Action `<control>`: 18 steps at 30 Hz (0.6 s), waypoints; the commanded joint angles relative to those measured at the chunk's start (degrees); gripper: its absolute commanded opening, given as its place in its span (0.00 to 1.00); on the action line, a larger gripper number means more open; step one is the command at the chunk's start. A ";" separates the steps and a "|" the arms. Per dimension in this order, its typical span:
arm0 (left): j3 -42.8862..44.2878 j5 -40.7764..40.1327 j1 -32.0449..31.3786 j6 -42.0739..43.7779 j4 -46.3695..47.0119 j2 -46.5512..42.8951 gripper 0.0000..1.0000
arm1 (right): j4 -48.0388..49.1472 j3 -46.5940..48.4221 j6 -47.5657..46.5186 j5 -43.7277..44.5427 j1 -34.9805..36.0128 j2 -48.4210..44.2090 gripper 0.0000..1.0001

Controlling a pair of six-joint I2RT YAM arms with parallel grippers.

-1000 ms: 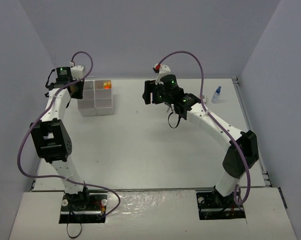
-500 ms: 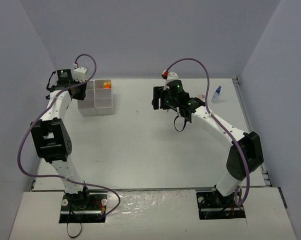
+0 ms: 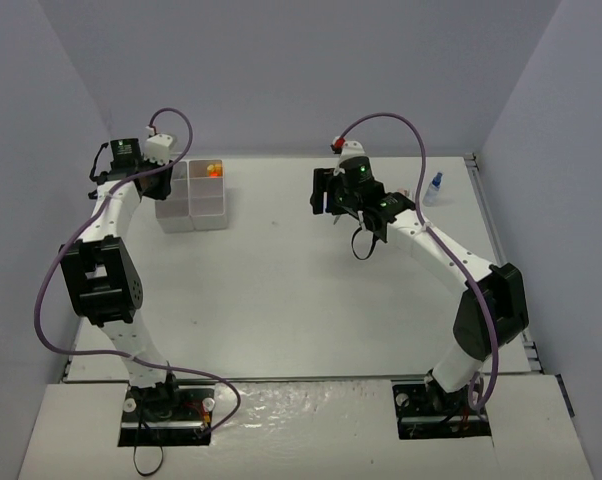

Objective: Sort the stationery into containers
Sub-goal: Place the stationery in the storage box.

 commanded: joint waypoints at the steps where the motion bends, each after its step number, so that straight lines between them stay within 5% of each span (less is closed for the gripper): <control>1: 5.20 2.87 0.59 3.82 -0.14 -2.26 0.00 | 2.79 3.36 -1.47 0.88 -0.79 -1.92 0.63; 18: 7.51 6.62 0.57 26.14 -1.45 -0.29 0.00 | 2.79 4.54 -0.70 -2.93 -0.90 -1.78 0.63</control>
